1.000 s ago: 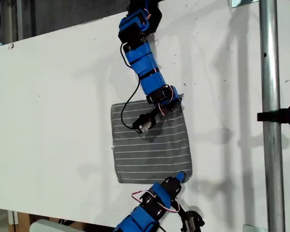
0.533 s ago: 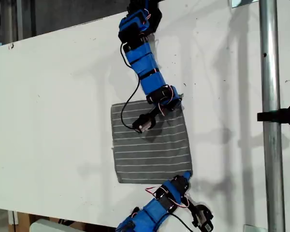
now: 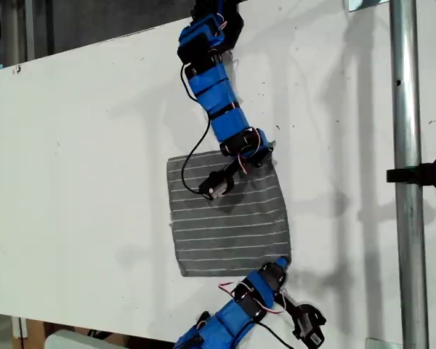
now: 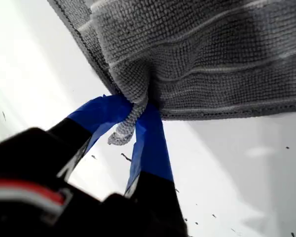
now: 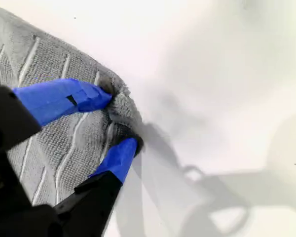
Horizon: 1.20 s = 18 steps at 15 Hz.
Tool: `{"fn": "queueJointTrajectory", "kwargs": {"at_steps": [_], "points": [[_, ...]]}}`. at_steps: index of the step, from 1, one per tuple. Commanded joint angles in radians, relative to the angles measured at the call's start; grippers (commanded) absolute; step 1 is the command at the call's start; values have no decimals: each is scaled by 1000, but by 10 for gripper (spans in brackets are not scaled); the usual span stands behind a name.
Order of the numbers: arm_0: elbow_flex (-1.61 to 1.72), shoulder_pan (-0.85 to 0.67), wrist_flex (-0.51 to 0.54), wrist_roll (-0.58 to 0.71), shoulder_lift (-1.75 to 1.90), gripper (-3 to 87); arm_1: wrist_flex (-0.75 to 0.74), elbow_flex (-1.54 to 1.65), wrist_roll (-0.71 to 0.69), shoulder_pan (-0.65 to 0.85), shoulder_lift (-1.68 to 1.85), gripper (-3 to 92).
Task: Grasp corners of a towel and fold twice.
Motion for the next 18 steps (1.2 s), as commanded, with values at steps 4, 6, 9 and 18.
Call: {"fn": "queueJointTrajectory", "kwargs": {"at_steps": [4, 6, 9, 18], "points": [[-6, -3, 5, -18, 26, -29, -2, 0, 8, -6, 95, -3], [-120, -38, 149, 31, 87, -29, 2, 0, 8, -11, 144, -3], [-531, -78, 449, 152, 43, -29, 26, 0, 8, -60, 252, -3], [-994, -212, 833, 101, -2, -29, 31, 61, -18, -32, 449, -3]]}}
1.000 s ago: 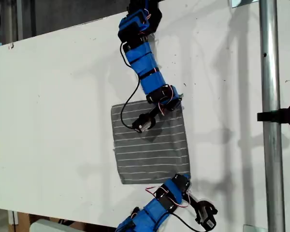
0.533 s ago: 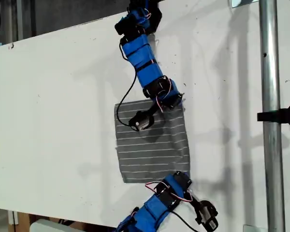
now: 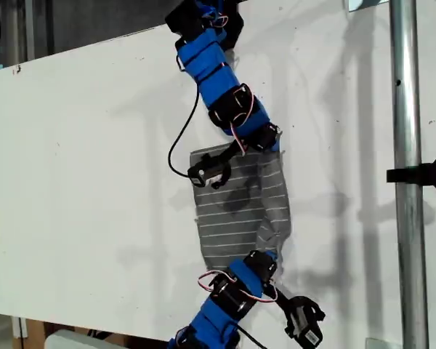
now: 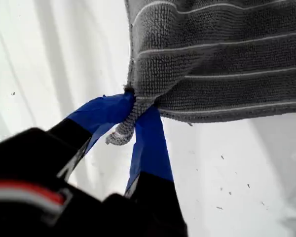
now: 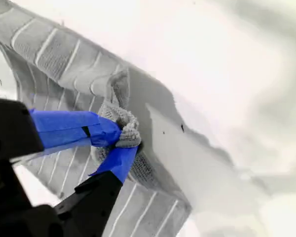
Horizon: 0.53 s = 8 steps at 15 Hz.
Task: Grasp corners of a towel and fold twice.
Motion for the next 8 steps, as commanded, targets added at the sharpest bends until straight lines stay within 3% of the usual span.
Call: {"fn": "queueJointTrajectory", "kwargs": {"at_steps": [1, 4, 8], "points": [[83, -100, 34, -2, 124, -29, 17, 35, -29, 110, 92, -3], [408, -287, 40, 69, 324, -29, 0, 115, -169, 308, 114, -3], [615, -581, 25, 296, 480, -29, -41, 109, -436, 589, 126, -3]]}}
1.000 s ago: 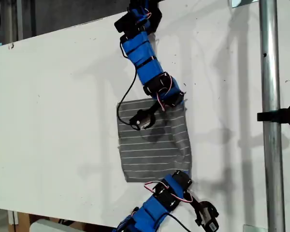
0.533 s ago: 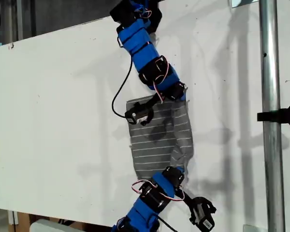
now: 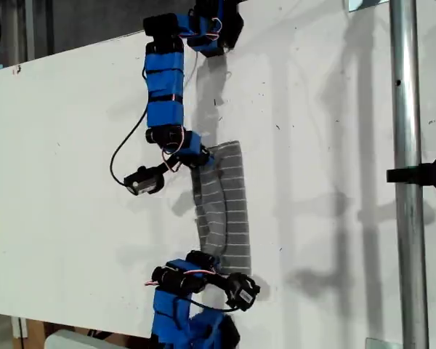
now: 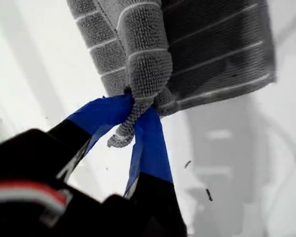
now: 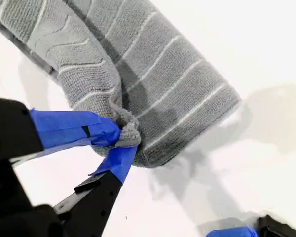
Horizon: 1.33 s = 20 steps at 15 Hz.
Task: Grasp corners of a towel and fold twice.
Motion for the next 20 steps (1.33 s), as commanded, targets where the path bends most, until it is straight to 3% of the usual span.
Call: {"fn": "queueJointTrajectory", "kwargs": {"at_steps": [1, 4, 6, 9, 14, 20], "points": [[34, -152, -20, 140, 155, -29, -21, -61, -124, 126, 109, -3], [114, -261, -23, 232, 287, -29, -17, -97, -212, 202, 169, -3], [183, -253, -55, 216, 308, -29, -34, -37, -195, 166, 192, -3], [339, -173, -213, 132, 319, -29, -37, 69, -120, 66, 170, -3], [417, 20, -308, -92, 365, -29, -43, 112, -12, -69, 63, -3], [598, 166, -506, -285, 397, -28, -101, 144, 37, -71, -28, -3]]}}
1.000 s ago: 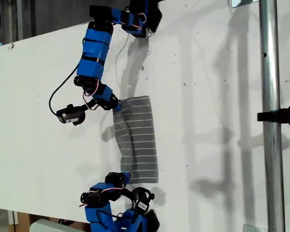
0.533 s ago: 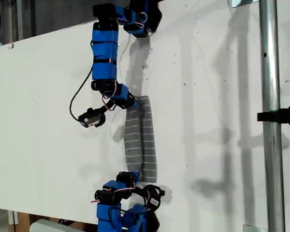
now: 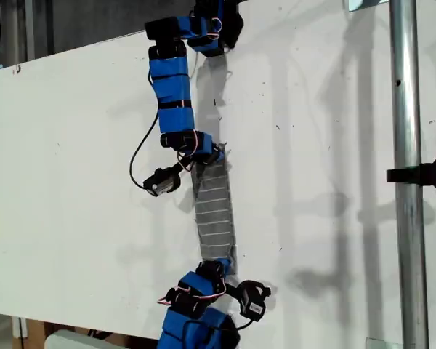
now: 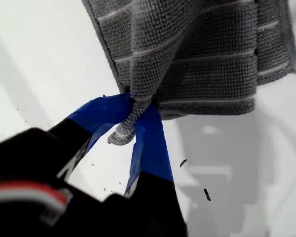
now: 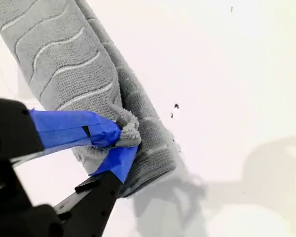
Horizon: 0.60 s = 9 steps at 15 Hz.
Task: Grasp corners of a towel and fold twice.
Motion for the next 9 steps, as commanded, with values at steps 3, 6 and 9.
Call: {"fn": "queueJointTrajectory", "kwargs": {"at_steps": [3, 6, 9], "points": [[132, 15, 14, -87, 196, 43, 9, -9, 41, 6, 48, 215], [189, 29, 152, -166, 466, 91, 120, 11, 48, 38, 144, 323], [272, 37, 152, -101, 724, 12, 153, 181, 77, 110, 325, 335]]}}
